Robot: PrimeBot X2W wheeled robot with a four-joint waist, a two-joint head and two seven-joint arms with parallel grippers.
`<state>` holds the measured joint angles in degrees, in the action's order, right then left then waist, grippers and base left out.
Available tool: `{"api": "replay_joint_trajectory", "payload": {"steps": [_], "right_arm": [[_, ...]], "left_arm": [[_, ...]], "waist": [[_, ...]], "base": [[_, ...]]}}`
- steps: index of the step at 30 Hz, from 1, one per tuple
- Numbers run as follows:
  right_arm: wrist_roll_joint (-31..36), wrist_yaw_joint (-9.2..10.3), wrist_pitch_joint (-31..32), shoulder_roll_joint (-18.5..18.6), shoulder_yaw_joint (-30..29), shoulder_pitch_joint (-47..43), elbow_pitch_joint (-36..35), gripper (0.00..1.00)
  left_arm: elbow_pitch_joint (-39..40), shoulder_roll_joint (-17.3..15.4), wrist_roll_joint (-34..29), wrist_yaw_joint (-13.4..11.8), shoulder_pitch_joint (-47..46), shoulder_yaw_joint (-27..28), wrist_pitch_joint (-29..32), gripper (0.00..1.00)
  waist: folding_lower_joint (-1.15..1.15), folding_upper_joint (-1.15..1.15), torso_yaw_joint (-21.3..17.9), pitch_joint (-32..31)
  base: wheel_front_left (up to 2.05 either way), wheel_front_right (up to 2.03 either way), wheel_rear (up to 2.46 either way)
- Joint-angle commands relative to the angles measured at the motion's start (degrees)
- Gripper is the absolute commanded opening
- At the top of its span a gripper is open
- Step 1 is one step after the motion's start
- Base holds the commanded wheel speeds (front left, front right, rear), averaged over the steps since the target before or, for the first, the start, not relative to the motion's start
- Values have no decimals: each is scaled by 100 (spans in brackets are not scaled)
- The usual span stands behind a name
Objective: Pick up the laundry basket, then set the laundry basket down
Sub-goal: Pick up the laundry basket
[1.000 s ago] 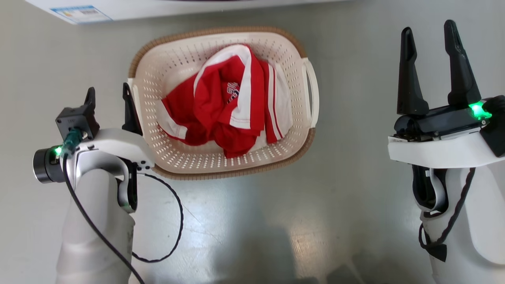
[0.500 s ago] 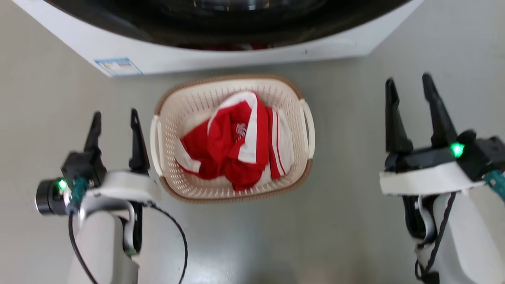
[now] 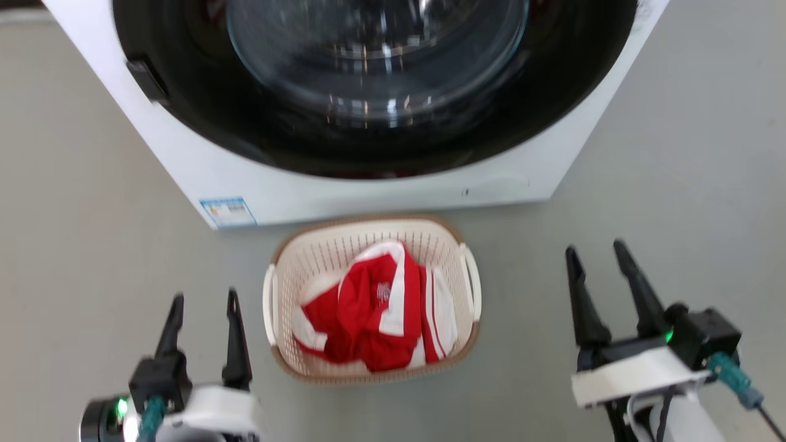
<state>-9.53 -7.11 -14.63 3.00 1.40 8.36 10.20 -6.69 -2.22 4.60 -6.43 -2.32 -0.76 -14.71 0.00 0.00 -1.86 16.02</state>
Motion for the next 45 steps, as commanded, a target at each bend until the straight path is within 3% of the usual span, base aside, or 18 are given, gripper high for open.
{"api": "replay_joint_trajectory", "payload": {"steps": [1, 18, 45], "right_arm": [[-65, -37, -37, -13, 176, -131, -70, 100], [-175, -37, -37, -13, 234, -971, 223, 100], [-255, -37, -37, -13, 219, -1120, 250, 100]], "left_arm": [[194, -66, 71, -87, 162, 127, -29, 100], [202, -66, 284, -220, 1206, 132, -29, 100], [160, -65, 333, -102, 1434, 207, -29, 100]], "waist": [[0, 0, -10, -508], [0, 0, -6, -1554], [0, 0, -64, -1646]], "base": [[0, 0, 0], [0, 0, 0], [0, 0, 0]]}}
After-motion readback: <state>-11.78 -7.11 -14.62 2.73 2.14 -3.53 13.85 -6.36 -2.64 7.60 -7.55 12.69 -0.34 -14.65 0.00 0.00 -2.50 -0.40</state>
